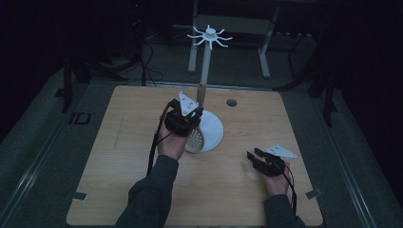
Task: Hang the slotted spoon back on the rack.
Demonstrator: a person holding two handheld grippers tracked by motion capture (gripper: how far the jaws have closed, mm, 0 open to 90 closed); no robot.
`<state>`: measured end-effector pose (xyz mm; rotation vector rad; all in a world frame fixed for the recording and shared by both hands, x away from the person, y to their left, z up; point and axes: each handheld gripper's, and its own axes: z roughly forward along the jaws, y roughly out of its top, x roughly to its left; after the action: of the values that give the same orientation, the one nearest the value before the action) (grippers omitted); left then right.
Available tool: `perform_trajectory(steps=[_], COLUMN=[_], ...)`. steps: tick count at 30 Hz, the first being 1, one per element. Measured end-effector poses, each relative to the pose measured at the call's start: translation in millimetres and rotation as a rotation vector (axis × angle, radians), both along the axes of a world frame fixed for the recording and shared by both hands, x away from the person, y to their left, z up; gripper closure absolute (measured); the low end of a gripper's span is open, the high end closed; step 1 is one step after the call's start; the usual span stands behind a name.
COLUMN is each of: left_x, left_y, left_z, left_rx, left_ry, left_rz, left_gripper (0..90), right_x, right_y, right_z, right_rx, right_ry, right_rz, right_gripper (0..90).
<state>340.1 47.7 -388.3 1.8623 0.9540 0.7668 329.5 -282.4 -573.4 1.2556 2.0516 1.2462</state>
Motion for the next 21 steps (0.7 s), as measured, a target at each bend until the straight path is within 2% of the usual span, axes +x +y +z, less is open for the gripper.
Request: perform_trajectory(steps=[8,21], left_x=[1.4,3.8], left_y=[-1.7,-10.9], left_z=[3.3,13.7], left_rx=[-0.007,-0.026], left_ry=[-0.029,-0.057], left_rz=[0.043,0.072], left_gripper=[74.3,74.3], right_x=[0.0,0.1], right_y=[-0.1,-0.3], right_z=[0.0,-0.1], right_rx=[0.0,0.002], right_ry=[0.001,0.0], right_rz=[0.0,0.001], right_gripper=[56.6,56.6])
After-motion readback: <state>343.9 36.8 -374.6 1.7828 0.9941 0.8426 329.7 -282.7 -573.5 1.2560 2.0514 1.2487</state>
